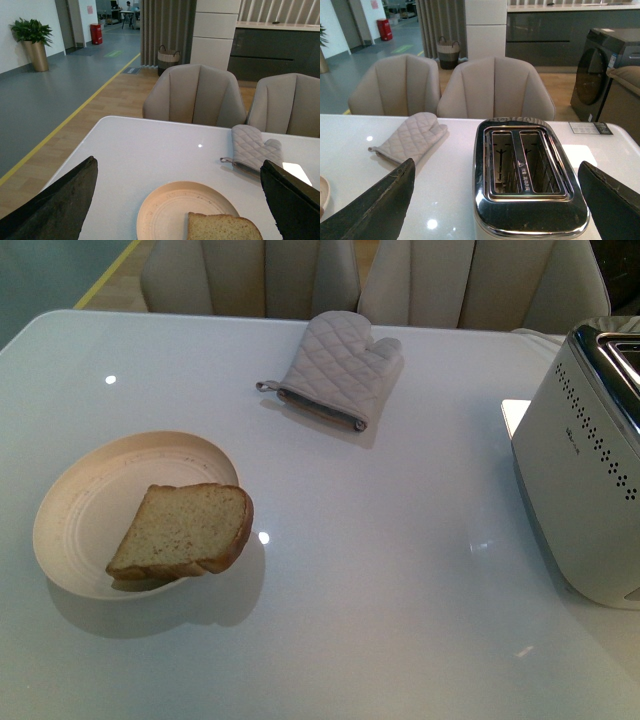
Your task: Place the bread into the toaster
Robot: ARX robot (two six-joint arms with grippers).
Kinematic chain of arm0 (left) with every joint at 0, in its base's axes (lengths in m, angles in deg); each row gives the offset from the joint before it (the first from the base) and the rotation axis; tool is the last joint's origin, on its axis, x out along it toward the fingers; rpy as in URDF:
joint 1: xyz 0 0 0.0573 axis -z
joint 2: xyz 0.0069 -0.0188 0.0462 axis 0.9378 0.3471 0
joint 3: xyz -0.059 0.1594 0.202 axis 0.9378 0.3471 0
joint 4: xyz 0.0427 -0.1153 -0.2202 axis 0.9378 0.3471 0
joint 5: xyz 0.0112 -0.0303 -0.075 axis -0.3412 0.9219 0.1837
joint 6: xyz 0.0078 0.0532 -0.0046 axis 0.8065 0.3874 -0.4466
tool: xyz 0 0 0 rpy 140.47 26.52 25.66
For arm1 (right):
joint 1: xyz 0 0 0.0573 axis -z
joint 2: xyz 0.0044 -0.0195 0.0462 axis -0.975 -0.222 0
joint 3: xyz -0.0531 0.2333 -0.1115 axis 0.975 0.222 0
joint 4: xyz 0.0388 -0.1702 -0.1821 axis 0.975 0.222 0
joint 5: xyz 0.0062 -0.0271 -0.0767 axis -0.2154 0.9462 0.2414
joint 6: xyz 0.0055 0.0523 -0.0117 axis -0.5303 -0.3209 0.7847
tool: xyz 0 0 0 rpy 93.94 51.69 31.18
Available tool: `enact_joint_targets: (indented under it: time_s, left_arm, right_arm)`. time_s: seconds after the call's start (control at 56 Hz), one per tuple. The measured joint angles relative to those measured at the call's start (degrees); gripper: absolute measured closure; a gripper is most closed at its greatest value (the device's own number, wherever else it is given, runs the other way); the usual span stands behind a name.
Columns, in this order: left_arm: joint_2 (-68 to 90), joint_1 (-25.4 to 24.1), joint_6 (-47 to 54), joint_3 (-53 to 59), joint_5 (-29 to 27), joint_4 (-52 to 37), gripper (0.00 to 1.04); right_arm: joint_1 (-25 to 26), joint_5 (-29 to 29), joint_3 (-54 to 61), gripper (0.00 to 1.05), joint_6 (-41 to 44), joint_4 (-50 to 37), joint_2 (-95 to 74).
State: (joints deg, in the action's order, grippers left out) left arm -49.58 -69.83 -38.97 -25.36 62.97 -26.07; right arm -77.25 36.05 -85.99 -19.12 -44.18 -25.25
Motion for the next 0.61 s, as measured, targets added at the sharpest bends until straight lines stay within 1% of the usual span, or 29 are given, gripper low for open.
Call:
enact_joint_targets:
  time_s: [0.536,0.554,0.589,0.607]
  left_arm:
    - [0.11,0.0,-0.09,-0.04,0.22,0.17,0.07]
    - [1.33,-0.39,-0.72,-0.9,1.51,2.71,0.07]
    - [6.01,-1.14,-2.43,-4.79,5.25,11.96,0.07]
    - [8.44,-1.36,-2.97,-6.4,6.36,15.23,0.07]
  right_arm:
    - [0.0,0.0,0.0,0.09,0.0,0.0,0.0]
    - [0.0,0.0,0.0,0.09,0.0,0.0,0.0]
    - [0.0,0.04,0.0,0.09,0.0,0.0,0.0]
    - [0.0,0.04,0.0,0.09,0.0,0.0,-0.02]
